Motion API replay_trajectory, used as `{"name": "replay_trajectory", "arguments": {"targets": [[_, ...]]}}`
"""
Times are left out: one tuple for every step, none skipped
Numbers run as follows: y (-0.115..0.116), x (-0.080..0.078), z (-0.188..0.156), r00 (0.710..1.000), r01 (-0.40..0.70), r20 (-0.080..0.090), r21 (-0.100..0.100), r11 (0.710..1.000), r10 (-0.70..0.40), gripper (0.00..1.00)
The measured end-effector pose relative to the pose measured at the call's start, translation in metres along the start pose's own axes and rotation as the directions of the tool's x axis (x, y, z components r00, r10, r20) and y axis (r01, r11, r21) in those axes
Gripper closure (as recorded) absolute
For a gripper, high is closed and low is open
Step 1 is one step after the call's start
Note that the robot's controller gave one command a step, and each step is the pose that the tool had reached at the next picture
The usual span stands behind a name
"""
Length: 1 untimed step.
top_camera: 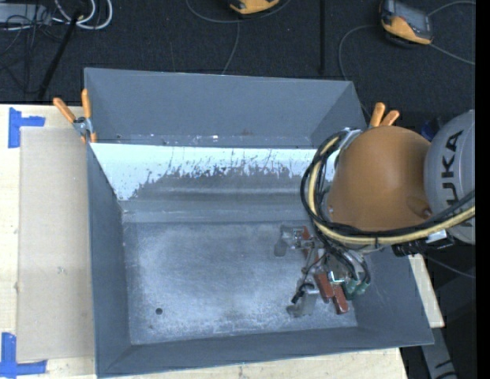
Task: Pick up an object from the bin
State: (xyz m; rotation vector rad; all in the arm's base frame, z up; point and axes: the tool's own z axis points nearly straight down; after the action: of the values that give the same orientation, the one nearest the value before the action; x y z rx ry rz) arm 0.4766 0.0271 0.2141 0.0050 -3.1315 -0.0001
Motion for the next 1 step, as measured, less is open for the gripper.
{"name": "replay_trajectory", "arguments": {"targets": [[-0.0912,-0.0015,0.145,0.977,0.211,0.02,0.005,0.977,-0.211,0.0]]}}
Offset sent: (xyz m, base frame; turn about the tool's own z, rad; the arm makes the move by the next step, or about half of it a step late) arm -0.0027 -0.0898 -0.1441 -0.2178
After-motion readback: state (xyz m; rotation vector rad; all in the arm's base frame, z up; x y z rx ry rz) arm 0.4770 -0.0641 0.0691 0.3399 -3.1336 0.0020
